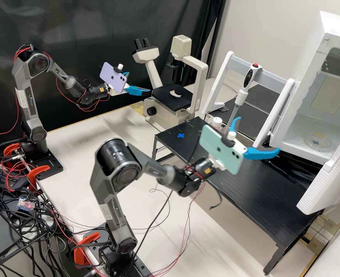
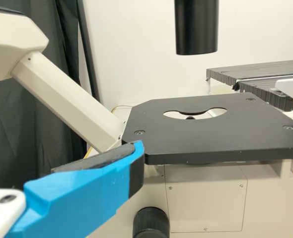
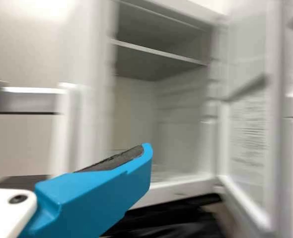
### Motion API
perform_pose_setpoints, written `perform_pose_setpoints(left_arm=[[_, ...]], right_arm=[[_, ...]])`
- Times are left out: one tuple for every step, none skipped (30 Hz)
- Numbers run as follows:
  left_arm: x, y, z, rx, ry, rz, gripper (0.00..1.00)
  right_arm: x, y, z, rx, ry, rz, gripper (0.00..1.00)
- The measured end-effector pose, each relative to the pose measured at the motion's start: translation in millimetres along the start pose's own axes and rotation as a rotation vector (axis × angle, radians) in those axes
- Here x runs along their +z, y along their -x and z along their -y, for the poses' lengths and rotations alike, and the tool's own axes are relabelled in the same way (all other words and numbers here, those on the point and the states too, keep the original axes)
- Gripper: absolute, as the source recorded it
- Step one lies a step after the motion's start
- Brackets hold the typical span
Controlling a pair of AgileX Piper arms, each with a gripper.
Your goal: Move the petri dish to the incubator
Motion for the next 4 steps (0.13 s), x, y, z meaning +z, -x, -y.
perform_pose_setpoints(left_arm=[[0, 0, 0.0, 0.0, 0.0, 0.0, 1.0], [0, 0, 0.0, 0.0, 0.0, 0.0, 1.0], [0, 0, 0.0, 0.0, 0.0, 0.0, 1.0], [0, 0, 0.0, 0.0, 0.0, 0.0, 1.0]], right_arm=[[-7, 9, 3, -0.01, -0.014, -0.029, 1.0], [-10, 15, 6, -0.022, -0.021, -0.04, 1.0], [-15, 22, 8, -0.031, -0.033, -0.059, 1.0], [-16, 27, 11, -0.044, -0.041, -0.063, 1.0]])
